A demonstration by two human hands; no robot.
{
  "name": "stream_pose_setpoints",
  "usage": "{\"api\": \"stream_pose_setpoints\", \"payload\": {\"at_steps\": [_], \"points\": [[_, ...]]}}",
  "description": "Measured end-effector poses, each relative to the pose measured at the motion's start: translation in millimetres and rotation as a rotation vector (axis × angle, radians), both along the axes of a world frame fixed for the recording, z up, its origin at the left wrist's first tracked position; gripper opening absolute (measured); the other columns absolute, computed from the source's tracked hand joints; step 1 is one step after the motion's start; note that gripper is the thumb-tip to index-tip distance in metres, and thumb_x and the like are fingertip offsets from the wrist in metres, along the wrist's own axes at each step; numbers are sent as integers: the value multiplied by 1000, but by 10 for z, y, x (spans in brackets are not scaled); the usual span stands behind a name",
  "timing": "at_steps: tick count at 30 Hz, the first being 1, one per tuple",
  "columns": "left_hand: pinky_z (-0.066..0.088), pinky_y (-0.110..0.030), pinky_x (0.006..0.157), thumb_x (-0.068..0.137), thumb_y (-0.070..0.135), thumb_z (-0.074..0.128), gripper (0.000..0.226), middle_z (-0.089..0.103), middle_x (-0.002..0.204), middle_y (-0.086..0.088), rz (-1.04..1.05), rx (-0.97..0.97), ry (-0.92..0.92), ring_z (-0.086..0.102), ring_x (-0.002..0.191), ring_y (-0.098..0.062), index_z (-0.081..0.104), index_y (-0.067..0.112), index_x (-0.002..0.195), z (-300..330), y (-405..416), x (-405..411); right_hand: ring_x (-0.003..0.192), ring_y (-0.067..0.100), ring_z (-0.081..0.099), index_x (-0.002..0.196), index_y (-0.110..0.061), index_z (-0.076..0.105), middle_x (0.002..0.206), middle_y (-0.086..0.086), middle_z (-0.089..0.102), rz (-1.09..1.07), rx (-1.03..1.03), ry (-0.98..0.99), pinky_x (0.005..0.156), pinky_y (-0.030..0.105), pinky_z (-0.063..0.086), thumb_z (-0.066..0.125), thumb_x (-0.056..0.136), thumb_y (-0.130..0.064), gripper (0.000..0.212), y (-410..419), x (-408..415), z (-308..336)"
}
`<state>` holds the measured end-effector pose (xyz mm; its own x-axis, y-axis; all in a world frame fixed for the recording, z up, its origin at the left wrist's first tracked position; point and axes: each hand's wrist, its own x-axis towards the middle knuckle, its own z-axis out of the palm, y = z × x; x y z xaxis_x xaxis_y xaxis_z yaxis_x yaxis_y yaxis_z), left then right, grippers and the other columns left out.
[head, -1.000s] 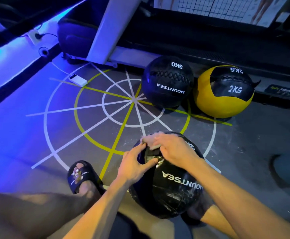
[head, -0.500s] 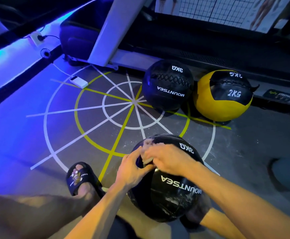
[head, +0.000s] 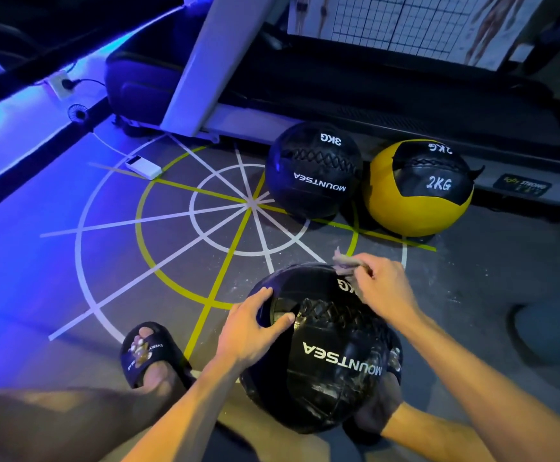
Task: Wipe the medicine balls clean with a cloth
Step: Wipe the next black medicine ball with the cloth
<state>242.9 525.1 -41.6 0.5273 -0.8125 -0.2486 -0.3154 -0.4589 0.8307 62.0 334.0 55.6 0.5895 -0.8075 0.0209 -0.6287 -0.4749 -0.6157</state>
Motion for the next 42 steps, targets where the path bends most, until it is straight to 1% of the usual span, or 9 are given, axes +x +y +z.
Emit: {"api": "stream_pose_setpoints", "payload": {"at_steps": [2, 6, 11, 15, 18, 26, 30, 38, 42], "points": [[36, -39, 118, 81, 77, 58, 82, 52, 150, 18, 21, -1, -15, 41, 142, -9, 49, 34, 150, 8, -16, -16, 64, 1, 64, 122, -28, 72, 116, -17, 71, 59, 49, -26, 57, 9, 46, 50, 97, -4, 41, 212, 113, -23], [35, -38, 119, 81, 74, 52, 81, 52, 150, 17, 17, 3, -12, 43, 142, -9, 50, 32, 150, -1, -10, 19, 137, 14, 48, 134, -18, 63, 143, 2, 59, 525, -172, -5, 120, 28, 26, 54, 83, 9, 59, 810, 183, -282], [35, -39, 119, 75, 85, 49, 89, 51, 150, 21, -12, 21, 0, 43, 141, -6, 49, 36, 149, 8, 4, 1, 127, 12, 59, 123, -23, 72, 134, -5, 66, 351, -275, -39, 99, 51, 54, 63, 81, 7, 52, 427, -77, -423], [36, -35, 119, 77, 80, 51, 85, 51, 150, 20, -1, 10, -23, 42, 141, -8, 49, 34, 149, 13, -8, -56, 128, 0, 52, 121, -14, 74, 129, -2, 68, 381, -227, -74, 116, 34, 40, 57, 85, 4, 43, 635, 121, -434], [37, -40, 117, 76, 78, 47, 85, 52, 150, 19, -10, 44, -70, 44, 141, -11, 48, 37, 149, 25, 16, -27, 119, 4, 60, 115, -16, 76, 121, -3, 73, 501, -201, -74, 108, 27, 46, 45, 90, -14, 40, 802, 179, -410], [41, -43, 114, 76, 85, 49, 86, 53, 147, 23, 15, 33, -5, 46, 139, -9, 47, 40, 150, 28, 92, 49, 84, -14, 63, 63, -36, 67, 83, -18, 73, 127, -92, 50, 89, 15, 50, 43, 90, -22, 39, 233, -461, -233], [35, -32, 115, 89, 66, 65, 71, 50, 149, 22, 30, 18, 5, 42, 141, -7, 48, 35, 151, 24, 94, 30, 95, -19, 61, 84, -30, 77, 103, -23, 70, -68, -20, -79, 86, -2, 38, 59, 90, 4, 40, 403, -420, -301], [47, -46, 107, 83, 66, 55, 58, 60, 135, 29, -33, 46, -89, 55, 127, -9, 50, 51, 139, 22, 67, -8, 110, 4, 61, 115, -17, 72, 120, -7, 71, 373, 7, -72, 102, 27, 48, 46, 94, -11, 34, 977, 493, -343], [36, -47, 117, 78, 82, 43, 83, 53, 148, 21, 13, 66, -126, 46, 137, -12, 47, 40, 149, 22, 96, 43, 109, -2, 64, 94, -27, 76, 109, -20, 72, 360, -35, -105, 102, 26, 50, 46, 94, -15, 32, 768, 95, -231]]}}
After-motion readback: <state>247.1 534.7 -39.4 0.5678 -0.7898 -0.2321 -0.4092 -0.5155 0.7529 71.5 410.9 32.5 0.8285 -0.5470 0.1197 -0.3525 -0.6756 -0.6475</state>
